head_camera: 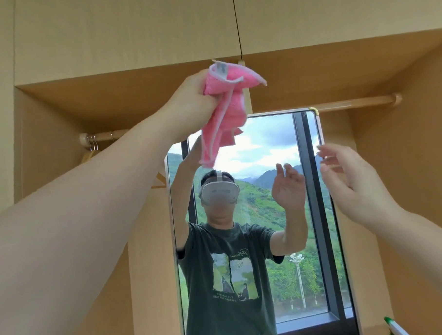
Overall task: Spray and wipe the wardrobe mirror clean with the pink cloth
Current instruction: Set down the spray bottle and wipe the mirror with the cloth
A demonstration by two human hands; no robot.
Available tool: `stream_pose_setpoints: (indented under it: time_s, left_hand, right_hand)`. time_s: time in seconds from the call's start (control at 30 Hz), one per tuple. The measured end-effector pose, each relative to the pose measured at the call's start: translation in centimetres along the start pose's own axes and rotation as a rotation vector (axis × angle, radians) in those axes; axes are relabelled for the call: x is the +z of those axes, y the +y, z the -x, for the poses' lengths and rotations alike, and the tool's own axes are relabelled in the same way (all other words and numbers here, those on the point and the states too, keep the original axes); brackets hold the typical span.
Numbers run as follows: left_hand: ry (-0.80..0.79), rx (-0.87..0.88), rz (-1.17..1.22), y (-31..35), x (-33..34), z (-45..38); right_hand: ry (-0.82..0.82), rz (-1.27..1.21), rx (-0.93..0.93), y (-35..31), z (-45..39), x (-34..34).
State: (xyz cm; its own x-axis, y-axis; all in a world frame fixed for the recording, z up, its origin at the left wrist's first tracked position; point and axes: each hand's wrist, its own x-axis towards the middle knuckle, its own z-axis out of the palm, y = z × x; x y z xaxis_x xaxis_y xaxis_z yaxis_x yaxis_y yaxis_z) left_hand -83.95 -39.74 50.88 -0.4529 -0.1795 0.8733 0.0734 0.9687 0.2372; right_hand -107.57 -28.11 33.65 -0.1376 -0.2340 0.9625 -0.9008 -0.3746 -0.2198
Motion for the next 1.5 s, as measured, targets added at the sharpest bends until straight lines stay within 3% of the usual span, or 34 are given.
stream_pose_setpoints:
  time_s: [0.03, 0.1, 0.17, 0.27, 0.47, 0.6, 0.73, 0.83, 1.03, 1.17, 1.4, 1.5]
  left_hand:
    - [-0.109, 0.037, 0.013, 2.7, -0.5, 2.0]
    - [-0.132, -0.035, 0.053, 4.3, 2.6, 5.1]
    - [-0.203, -0.141, 0.099, 3.3, 5.0, 7.4]
    - [-0.148, -0.260, 0.323, 2.6, 6.9, 10.2]
    - [-0.194, -0.402, 0.678, 2.0, 9.1, 15.3]
    - [-0.122, -0.461, 0.574, 1.5, 8.7, 17.2]
    - [0.000, -0.673, 0.601, 0.4, 7.9, 18.0]
    - [0.052, -0.790, 0.636, 0.3, 7.8, 19.2]
    - [-0.208, -0.923, 0.850, -0.9, 7.5, 22.1]
    - [-0.208, -0.881, 0.809, -1.2, 8.9, 24.2]
    - [0.205, -0.842, 0.663, -1.8, 8.5, 22.6]
    - [0.271, -0.788, 0.495, -1.8, 7.2, 21.5]
  right_hand:
    - [-0.007, -0.121, 0.028, -1.2, -0.3, 0.0]
    - [-0.089, -0.384, 0.095, -3.1, -1.0, 0.2]
    - [-0.280, -0.600, 0.167, -4.8, -1.4, 0.3]
    - [-0.571, -0.842, 0.240, -6.1, -0.7, 0.4]
    - [-0.704, -0.922, 0.377, -6.4, 2.1, 0.8]
    - [-0.659, -0.774, 0.452, -6.1, 3.0, 0.9]
    - [-0.589, -0.720, 0.641, -5.6, 3.5, 1.0]
    - [-0.507, -0.651, 0.673, -5.6, 3.9, 1.6]
    - [-0.382, -0.640, 0.675, -6.5, 4.0, 2.4]
    - [-0.392, -0.639, 0.689, -6.3, 4.1, 2.6]
    - [-0.305, -0.429, 0.506, -5.0, 4.3, 1.2]
    - [-0.326, -0.453, 0.525, -4.5, 4.5, 0.8]
